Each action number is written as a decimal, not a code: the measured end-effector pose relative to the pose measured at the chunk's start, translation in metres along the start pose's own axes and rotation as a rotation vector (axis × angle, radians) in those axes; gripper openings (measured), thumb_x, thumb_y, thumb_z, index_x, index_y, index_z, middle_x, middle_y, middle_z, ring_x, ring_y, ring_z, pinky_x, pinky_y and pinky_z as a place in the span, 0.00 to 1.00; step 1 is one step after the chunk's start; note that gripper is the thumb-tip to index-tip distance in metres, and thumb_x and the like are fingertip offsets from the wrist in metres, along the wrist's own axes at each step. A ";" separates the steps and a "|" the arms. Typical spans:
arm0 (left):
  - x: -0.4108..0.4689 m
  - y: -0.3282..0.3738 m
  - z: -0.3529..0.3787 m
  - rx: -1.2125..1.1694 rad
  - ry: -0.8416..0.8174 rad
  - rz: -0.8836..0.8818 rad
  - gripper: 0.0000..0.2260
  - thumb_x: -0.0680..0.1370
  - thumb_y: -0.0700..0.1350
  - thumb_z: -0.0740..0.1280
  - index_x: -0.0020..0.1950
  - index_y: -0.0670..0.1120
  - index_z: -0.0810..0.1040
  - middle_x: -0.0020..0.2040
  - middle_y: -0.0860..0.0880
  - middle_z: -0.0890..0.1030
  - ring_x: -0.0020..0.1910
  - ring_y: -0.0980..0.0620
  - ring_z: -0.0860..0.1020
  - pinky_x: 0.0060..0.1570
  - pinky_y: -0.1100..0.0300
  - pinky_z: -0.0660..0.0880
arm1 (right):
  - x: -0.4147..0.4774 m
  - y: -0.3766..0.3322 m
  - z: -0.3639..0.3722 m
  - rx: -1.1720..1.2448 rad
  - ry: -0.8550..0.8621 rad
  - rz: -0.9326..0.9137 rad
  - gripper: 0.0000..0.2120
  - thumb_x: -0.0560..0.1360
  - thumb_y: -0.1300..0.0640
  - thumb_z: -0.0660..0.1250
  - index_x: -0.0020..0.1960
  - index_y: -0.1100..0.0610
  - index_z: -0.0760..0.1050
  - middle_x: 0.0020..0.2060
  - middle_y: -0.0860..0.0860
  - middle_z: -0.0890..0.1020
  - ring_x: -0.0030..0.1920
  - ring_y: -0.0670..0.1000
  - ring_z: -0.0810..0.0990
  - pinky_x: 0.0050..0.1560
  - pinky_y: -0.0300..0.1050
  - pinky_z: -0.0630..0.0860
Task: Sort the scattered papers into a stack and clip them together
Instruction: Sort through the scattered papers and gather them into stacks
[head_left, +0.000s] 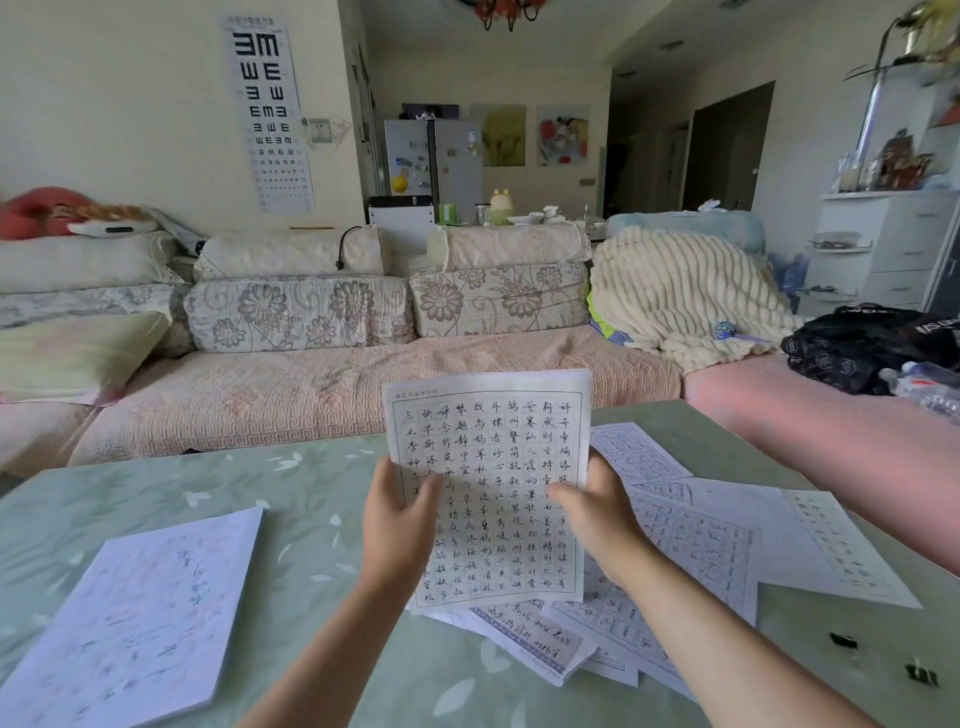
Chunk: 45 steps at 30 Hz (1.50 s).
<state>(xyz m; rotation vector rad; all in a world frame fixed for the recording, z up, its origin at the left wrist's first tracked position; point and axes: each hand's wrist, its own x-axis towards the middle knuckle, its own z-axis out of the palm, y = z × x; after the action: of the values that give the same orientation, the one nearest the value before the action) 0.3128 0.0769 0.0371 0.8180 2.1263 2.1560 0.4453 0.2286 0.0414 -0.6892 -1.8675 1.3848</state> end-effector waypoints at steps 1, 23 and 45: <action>0.000 -0.001 0.000 -0.003 0.035 0.015 0.08 0.76 0.40 0.68 0.49 0.52 0.75 0.45 0.52 0.83 0.47 0.53 0.81 0.49 0.49 0.79 | 0.002 -0.001 0.000 0.004 0.004 0.001 0.15 0.74 0.66 0.65 0.53 0.47 0.76 0.47 0.49 0.84 0.47 0.54 0.82 0.44 0.48 0.77; 0.038 -0.010 -0.172 0.229 0.002 -0.156 0.05 0.75 0.41 0.71 0.48 0.49 0.77 0.42 0.49 0.84 0.38 0.50 0.81 0.37 0.54 0.79 | -0.011 -0.027 0.157 -0.149 -0.095 0.060 0.13 0.76 0.64 0.63 0.60 0.55 0.71 0.52 0.52 0.81 0.48 0.52 0.80 0.40 0.42 0.74; 0.069 -0.141 -0.353 0.936 0.052 -0.500 0.25 0.74 0.38 0.59 0.72 0.44 0.62 0.65 0.41 0.73 0.66 0.39 0.66 0.62 0.49 0.67 | -0.030 -0.009 0.420 -0.426 -0.293 0.301 0.16 0.76 0.65 0.57 0.63 0.62 0.68 0.60 0.57 0.77 0.54 0.57 0.77 0.50 0.46 0.75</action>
<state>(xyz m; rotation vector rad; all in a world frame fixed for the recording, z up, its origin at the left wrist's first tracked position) 0.0759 -0.2156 -0.0500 0.1455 2.9348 0.9109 0.1317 -0.0417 -0.0330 -1.0597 -2.4080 1.3338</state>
